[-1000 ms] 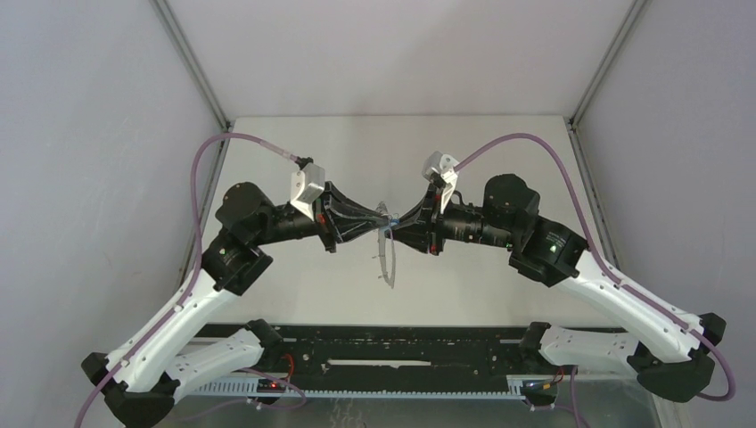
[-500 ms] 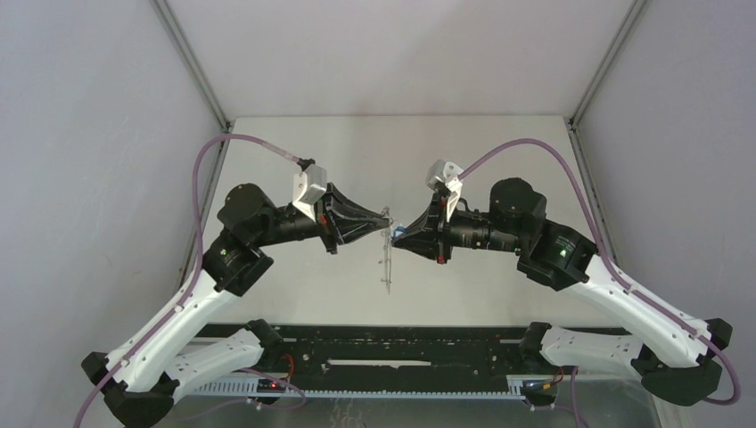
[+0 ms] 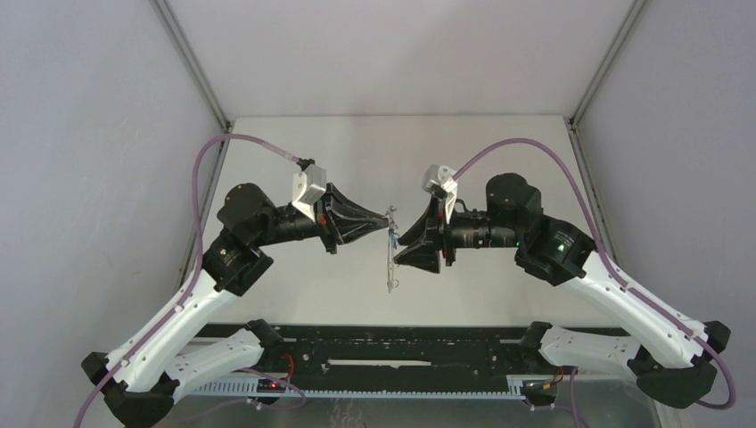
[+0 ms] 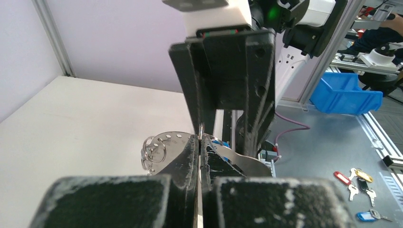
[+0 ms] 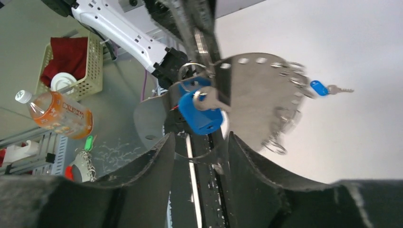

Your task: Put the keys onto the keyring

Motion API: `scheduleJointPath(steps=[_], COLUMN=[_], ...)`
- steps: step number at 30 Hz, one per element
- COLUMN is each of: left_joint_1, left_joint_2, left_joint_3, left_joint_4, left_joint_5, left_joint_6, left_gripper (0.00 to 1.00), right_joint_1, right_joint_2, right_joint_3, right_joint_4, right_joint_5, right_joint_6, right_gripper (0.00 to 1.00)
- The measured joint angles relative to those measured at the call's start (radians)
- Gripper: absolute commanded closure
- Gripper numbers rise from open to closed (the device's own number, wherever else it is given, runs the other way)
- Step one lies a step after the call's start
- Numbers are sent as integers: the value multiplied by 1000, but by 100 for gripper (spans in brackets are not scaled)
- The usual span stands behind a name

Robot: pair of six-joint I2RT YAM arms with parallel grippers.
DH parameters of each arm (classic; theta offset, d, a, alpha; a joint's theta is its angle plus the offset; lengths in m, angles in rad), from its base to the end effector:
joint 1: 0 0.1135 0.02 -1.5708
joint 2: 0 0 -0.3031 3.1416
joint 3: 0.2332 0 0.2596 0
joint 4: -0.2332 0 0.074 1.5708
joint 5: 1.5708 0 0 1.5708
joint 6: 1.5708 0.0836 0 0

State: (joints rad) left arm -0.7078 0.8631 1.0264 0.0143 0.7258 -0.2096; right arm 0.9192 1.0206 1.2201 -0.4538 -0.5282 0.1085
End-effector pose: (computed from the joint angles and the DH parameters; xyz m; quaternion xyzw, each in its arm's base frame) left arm 0.1135 -0.1701 0.4682 0.4118 0.5142 -0.5217 0.5421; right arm 0.1113 0.2153 0.4439 -0.4479 0.6388 0.4701 0.4128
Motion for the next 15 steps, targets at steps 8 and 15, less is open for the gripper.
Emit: scheduleJointPath(steps=[8, 15], left_joint_1=[0, 0], left_joint_2=[0, 0], left_joint_3=[0, 0], left_joint_4=[3, 2], left_joint_5=[22, 42], left_joint_6=[0, 1], left_gripper=[100, 100], right_joint_1=[-207, -230], right_joint_2=[-65, -26], right_joint_3=[46, 64], right_joint_4=[39, 211], right_joint_5=[-132, -263], right_joint_6=[4, 56], right_gripper=[40, 55])
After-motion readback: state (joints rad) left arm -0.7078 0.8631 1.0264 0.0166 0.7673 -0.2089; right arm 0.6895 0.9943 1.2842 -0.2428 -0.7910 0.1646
